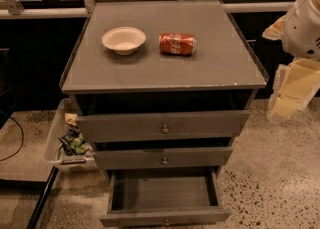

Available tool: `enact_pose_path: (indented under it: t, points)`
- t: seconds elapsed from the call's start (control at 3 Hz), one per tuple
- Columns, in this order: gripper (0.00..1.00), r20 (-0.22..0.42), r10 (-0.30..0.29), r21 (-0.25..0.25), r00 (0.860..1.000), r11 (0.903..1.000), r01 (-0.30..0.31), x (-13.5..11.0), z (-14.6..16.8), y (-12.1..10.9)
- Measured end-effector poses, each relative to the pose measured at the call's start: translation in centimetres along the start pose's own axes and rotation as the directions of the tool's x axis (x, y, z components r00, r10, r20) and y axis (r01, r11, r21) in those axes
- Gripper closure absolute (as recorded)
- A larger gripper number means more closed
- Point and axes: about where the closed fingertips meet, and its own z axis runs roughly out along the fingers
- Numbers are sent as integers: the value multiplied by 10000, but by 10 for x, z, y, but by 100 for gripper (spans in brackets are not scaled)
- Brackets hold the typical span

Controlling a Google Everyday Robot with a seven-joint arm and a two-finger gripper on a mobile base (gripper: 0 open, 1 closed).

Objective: Close bottom drawer

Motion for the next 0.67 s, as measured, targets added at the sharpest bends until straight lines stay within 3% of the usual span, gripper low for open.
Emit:
enact_pose_path:
  t: [0.33, 0.67]
  points:
    - [0, -28, -7, 83, 10000, 10000, 7, 1, -1, -2]
    - [0, 301, 274, -77, 9992, 9996, -272, 22, 21, 1]
